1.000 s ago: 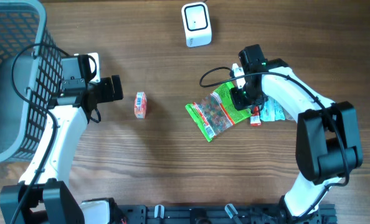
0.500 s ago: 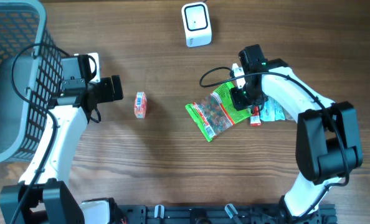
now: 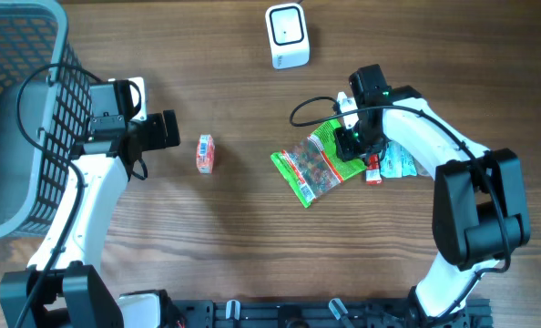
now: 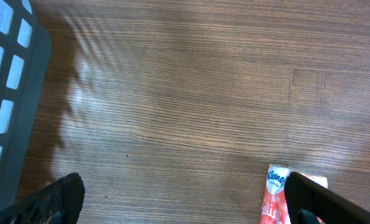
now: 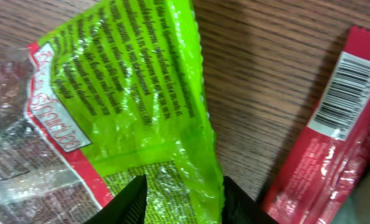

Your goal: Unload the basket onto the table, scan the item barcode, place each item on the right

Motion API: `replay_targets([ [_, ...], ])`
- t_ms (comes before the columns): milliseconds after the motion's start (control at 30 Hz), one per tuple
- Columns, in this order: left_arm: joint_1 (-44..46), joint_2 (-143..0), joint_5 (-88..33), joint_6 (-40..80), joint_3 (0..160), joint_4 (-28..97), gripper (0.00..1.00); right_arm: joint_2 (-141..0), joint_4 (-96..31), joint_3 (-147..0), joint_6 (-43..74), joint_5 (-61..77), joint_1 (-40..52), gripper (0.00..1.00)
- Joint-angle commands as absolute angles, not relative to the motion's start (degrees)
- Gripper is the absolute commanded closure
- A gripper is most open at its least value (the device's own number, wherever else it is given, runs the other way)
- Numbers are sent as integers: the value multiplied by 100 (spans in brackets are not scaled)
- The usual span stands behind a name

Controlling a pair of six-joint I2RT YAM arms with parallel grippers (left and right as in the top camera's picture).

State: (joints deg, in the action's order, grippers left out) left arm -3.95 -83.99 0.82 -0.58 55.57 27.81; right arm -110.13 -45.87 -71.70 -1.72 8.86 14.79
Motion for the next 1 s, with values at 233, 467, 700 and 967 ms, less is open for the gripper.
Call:
replay_targets([
  [233,-425,-8315,91,-84,5631,2652,0,-10897,-4617,-7137,-150,1125,1492,56],
  [467,-425,-8315,-3144,827,5631,2703,0,-10897,-4508,-7137,-248,1194,1492,32],
  [700,8,-8322,-3660,2296,5627,3061,0,-10951,-4313,-7137,-624,1841,1492,32],
  [967,506,-8329,-3627,2473,5625,2941,51,-10954,-4377,-7061,-338,1850,1492,36],
])
